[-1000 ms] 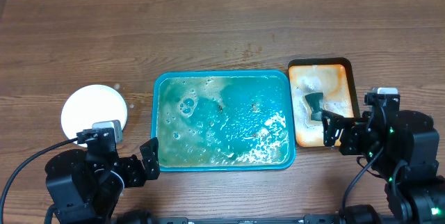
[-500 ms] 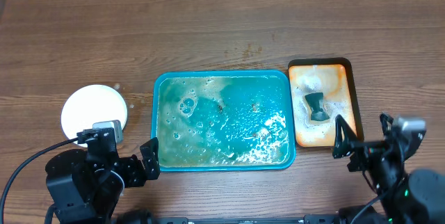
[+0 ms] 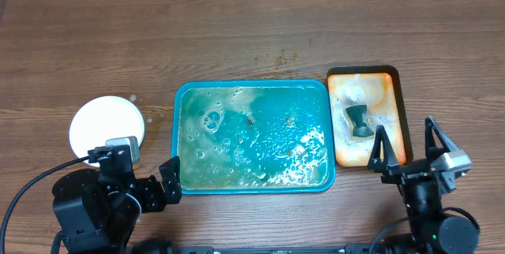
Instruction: Clean dirty plates on tray and stack at the side
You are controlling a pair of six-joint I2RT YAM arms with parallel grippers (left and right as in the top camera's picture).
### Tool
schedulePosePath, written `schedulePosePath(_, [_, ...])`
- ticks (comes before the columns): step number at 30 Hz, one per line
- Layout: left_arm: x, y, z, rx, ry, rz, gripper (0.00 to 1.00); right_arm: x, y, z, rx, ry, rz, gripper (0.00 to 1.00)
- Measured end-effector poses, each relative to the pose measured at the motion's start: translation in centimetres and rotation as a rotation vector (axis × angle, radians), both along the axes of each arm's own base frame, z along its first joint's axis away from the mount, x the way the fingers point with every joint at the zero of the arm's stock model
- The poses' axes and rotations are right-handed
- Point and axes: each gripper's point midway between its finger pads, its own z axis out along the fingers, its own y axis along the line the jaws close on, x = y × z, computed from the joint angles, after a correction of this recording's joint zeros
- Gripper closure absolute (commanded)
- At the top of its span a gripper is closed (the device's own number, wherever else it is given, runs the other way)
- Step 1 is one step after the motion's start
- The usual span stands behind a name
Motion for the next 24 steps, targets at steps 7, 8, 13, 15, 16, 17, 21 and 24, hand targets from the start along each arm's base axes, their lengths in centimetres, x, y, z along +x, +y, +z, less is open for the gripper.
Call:
schedulePosePath(7, [0.0,0.0,0.0,0.0,0.0,0.0,0.0,1.4,0.2,-4.1,-0.002,0.023,0.0,0.0])
schedulePosePath(8, [0.0,0.0,0.0,0.0,0.0,0.0,0.0,1.6,0.2,-4.9,-0.004,0.038,0.0,0.0])
schedulePosePath(13, [0.0,0.0,0.0,0.0,0.0,0.0,0.0,2.1,0.3,-8.2,-0.041,0.153,-0.002,0.0])
schedulePosePath(15, [0.0,0.0,0.0,0.0,0.001,0.0,0.0,2.2,0.4,-9.3,-0.076,0.193,0.002,0.0])
schedulePosePath(16, [0.0,0.0,0.0,0.0,0.0,0.0,0.0,2.1,0.5,-10.2,-0.095,0.224,0.008,0.0])
schedulePosePath(17, [0.0,0.0,0.0,0.0,0.001,0.0,0.0,2.1,0.6,-10.7,-0.108,0.242,0.012,0.0])
schedulePosePath(21, [0.0,0.0,0.0,0.0,0.0,0.0,0.0,2.1,0.8,-10.7,-0.137,0.238,0.02,0.0])
schedulePosePath(24, [0.0,0.0,0.0,0.0,0.001,0.0,0.0,2.1,0.8,-10.7,-0.142,0.237,0.022,0.0])
